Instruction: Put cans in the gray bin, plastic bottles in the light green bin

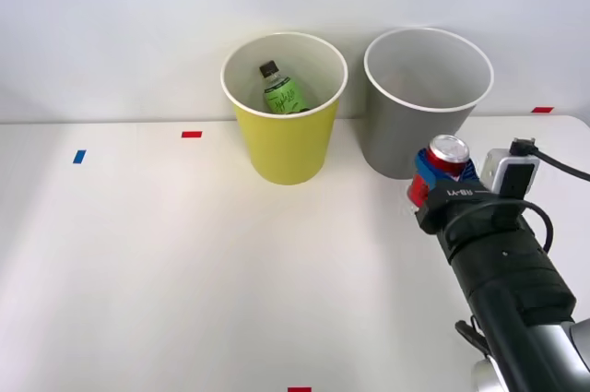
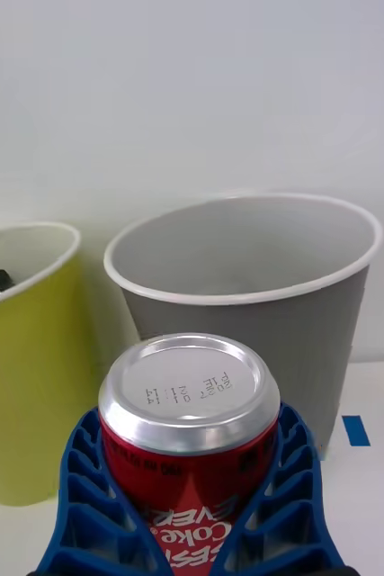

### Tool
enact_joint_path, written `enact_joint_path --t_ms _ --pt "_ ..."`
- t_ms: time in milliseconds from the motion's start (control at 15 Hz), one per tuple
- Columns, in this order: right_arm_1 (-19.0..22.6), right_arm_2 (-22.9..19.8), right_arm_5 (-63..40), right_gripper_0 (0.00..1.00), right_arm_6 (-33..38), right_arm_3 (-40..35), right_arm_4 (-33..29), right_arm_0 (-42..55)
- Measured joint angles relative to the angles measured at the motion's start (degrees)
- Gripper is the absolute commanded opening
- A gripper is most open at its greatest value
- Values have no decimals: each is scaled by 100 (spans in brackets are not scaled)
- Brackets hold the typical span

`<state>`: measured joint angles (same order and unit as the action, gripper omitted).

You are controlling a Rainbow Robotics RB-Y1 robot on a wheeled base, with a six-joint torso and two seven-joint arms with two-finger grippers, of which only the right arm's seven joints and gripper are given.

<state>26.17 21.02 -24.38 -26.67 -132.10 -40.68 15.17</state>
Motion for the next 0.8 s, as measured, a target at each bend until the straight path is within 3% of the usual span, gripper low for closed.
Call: enact_joint_path --t_ms 200,333,600,800 --pt "19 -391 866 0 248 -11 70 -42" --pt "-76 -588 1238 0 282 -63 555 -267" --pt "-287 -786 1302 0 275 -67 778 -953" --pt "-342 -897 1299 0 262 330 860 -1556"
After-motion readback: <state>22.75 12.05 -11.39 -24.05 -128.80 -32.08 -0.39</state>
